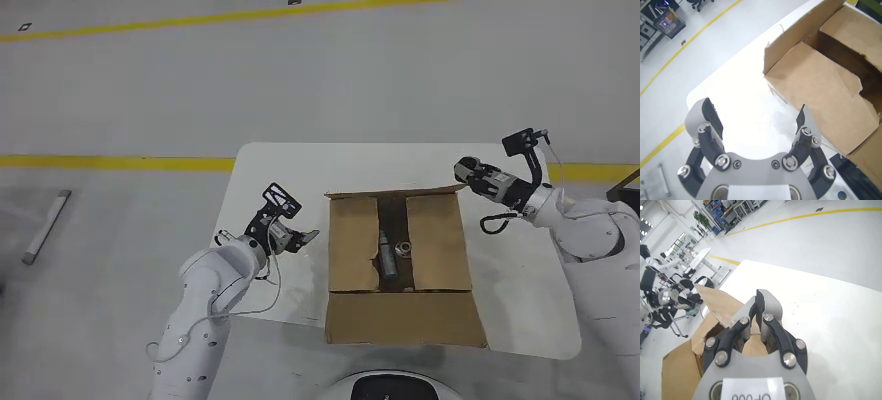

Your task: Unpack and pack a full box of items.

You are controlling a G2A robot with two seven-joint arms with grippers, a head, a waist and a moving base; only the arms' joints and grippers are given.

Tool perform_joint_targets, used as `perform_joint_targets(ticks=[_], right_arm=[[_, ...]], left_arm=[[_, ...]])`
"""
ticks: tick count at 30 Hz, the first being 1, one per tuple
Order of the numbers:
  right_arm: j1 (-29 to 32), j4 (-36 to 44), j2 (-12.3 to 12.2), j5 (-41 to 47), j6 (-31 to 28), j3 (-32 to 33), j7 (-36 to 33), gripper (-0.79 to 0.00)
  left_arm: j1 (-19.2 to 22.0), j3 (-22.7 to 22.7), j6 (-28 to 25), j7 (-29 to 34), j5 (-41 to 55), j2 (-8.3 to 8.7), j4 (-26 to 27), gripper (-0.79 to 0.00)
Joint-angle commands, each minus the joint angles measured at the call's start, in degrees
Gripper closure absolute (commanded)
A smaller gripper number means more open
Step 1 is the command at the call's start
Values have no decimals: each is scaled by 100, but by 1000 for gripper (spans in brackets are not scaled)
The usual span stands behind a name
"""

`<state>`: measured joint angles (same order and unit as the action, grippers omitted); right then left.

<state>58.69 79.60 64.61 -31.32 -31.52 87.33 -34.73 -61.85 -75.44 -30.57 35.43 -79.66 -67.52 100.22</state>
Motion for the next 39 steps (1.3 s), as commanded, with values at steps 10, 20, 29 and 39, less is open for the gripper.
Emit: perform_joint_targets(ticks=[10, 20, 29, 39], right_arm=[[860, 890, -92, -1209, -53, -80, 268, 0], [1314, 1364, -86, -1548, 736, -232, 516, 0], [1578, 1708, -85, -1542, 1206, -280, 490, 0], [1479, 1592, -73, -1525, 1403, -423, 511, 0]], left_arm=[[-61, -82, 97, -87, -30, 10, -3, -785], [-61, -82, 97, -87, -30, 10, -3, -785], [-106, -67, 66, -162, -56, 15, 17, -785], [-533, -365, -1688, -717, -834, 239, 292, -785]])
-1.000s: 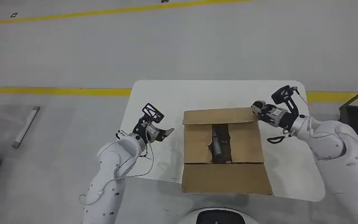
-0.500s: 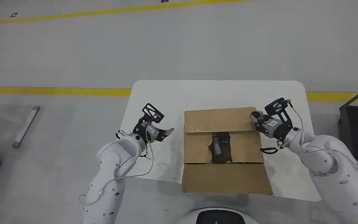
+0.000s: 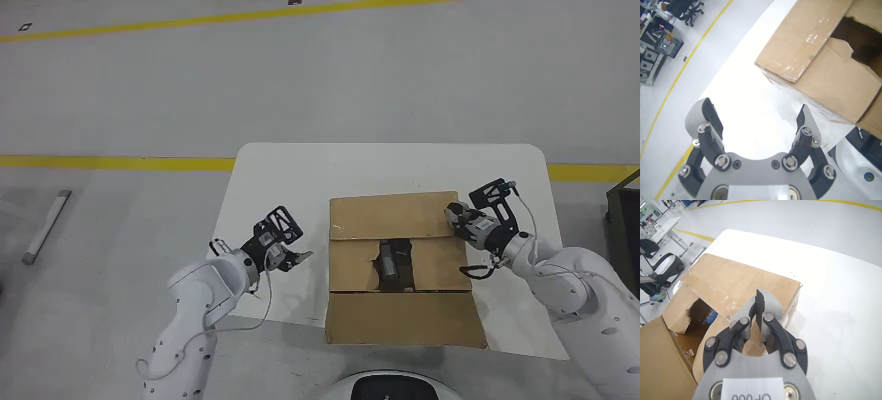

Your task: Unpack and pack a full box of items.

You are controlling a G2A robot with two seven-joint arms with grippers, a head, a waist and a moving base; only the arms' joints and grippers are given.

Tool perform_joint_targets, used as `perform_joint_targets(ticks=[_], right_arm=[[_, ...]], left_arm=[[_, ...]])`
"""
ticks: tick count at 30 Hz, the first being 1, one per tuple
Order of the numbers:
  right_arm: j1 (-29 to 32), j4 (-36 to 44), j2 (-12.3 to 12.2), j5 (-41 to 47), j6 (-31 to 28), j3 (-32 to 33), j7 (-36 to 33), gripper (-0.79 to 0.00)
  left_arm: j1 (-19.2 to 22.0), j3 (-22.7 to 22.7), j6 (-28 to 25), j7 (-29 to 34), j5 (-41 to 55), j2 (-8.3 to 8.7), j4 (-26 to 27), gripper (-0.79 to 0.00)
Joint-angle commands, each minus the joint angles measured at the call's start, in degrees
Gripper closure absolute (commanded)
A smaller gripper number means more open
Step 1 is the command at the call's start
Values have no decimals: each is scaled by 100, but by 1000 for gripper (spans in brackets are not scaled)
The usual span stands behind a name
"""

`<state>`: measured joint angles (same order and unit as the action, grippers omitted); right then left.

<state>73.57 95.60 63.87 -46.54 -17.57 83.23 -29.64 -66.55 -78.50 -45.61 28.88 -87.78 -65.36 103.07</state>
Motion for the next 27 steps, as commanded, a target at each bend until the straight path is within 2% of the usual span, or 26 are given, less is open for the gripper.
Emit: perform_joint_targets(ticks=[1, 9, 14, 23, 27], right_arm=[[-19, -19, 1, -4, 16, -24, 2, 0], [-59, -80, -3, 11, 31, -68, -16, 0], [-70, -96, -9, 30, 38, -80, -48, 0], [-85, -103, -20, 25, 41, -110, -108, 0], [-102, -121, -22, 36, -1, -154, -128, 0]], left_arm=[[-124, -116, -343, -101, -78, 49, 22, -785], [-625, -408, -1231, -519, -449, 214, 189, -785], [-825, -110, -1239, -630, -612, 324, 277, -785], [-726, 239, -1239, -756, 5, 439, 181, -785], [-533, 445, -1239, -798, 55, 515, 54, -785]])
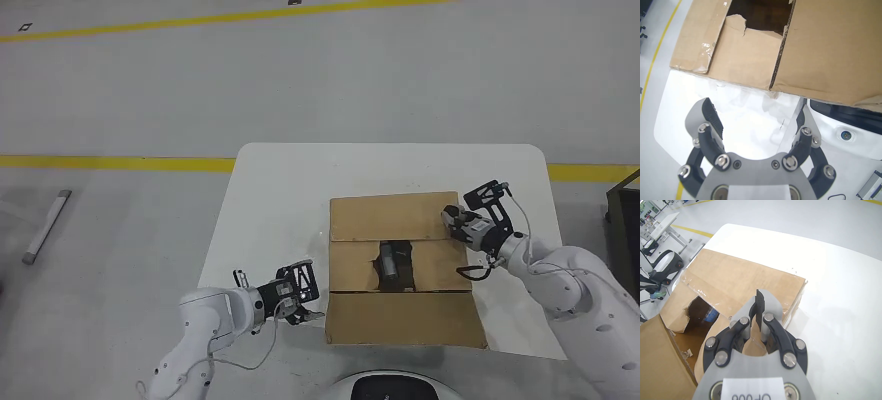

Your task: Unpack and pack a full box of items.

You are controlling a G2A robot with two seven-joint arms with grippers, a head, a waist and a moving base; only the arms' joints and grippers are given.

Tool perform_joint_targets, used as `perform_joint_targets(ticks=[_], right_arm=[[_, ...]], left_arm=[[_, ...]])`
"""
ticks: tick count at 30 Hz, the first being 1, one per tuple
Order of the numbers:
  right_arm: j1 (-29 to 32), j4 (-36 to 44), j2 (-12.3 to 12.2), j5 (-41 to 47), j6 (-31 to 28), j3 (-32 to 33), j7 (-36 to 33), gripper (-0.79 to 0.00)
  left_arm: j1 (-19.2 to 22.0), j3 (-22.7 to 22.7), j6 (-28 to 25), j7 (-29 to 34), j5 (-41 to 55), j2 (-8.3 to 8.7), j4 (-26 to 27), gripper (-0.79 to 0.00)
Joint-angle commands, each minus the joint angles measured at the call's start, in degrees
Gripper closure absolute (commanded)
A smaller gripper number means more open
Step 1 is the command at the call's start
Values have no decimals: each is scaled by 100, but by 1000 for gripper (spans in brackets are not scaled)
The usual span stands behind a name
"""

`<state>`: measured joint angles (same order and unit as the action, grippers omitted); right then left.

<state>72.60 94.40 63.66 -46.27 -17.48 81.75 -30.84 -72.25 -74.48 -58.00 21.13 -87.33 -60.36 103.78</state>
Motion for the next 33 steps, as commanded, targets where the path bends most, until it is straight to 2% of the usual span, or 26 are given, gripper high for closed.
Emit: perform_joint_targets(ticks=[1, 5, 11, 20, 26, 33], right_arm=[[-9, 1, -2, 16, -8, -8, -14, 0], [-21, -4, -9, 22, -48, -15, -47, 0], [-30, -47, -27, 19, -147, 3, -86, 0], [-74, -72, -35, 103, -160, -14, -65, 0], [-87, 57, -44, 226, -184, 54, 40, 0], [-47, 250, -84, 458, -85, 373, 12, 0]], left_arm=[[61, 86, 0, -39, 20, 33, -34, -785], [119, 94, 8, -247, 10, 78, -70, -785], [153, 105, 370, -488, 183, 70, -9, -785], [294, 116, 640, -480, 352, 73, 24, -785], [578, 250, 1253, -402, 699, 8, -119, -785], [1043, 675, 2004, 280, 922, -115, -454, -785]])
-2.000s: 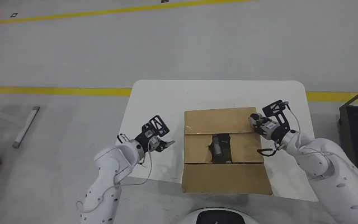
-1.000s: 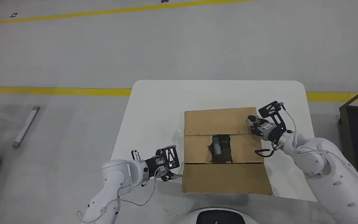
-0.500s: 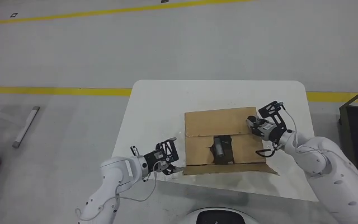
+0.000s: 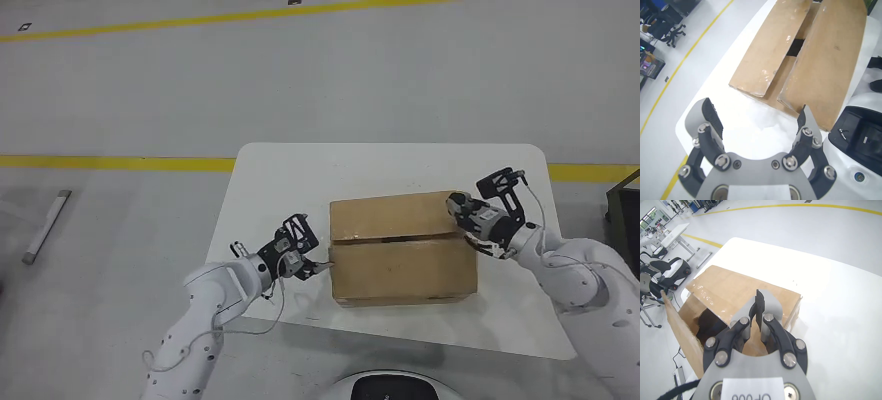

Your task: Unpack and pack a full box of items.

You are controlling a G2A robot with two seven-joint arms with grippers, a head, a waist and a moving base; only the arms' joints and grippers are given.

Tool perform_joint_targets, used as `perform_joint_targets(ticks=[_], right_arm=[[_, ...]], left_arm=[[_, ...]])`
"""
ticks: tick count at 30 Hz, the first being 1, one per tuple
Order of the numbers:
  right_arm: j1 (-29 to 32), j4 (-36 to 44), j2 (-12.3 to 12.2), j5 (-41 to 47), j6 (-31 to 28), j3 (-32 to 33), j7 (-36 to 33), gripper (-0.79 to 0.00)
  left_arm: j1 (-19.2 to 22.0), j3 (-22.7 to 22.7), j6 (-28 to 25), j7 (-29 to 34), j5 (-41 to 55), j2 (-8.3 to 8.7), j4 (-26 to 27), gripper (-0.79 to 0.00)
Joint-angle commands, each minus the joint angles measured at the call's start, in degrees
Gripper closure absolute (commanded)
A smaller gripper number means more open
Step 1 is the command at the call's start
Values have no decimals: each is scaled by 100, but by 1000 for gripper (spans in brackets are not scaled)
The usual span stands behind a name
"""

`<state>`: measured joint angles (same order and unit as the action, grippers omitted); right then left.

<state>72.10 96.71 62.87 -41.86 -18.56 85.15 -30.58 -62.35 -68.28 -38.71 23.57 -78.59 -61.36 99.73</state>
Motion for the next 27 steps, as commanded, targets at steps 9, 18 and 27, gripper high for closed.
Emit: perform_joint_targets(ticks=[9, 18, 27], right_arm=[[95, 362, 5, -227, 179, -169, 118, 0], [120, -124, 68, -824, 37, -819, 564, 0], [60, -211, 93, -953, 189, -925, 668, 0]], left_arm=[[397, 388, 557, 324, 161, -122, -438, -785], [450, 383, 685, 419, 50, -131, -468, -785], [450, 383, 685, 419, 50, -131, -468, -785]])
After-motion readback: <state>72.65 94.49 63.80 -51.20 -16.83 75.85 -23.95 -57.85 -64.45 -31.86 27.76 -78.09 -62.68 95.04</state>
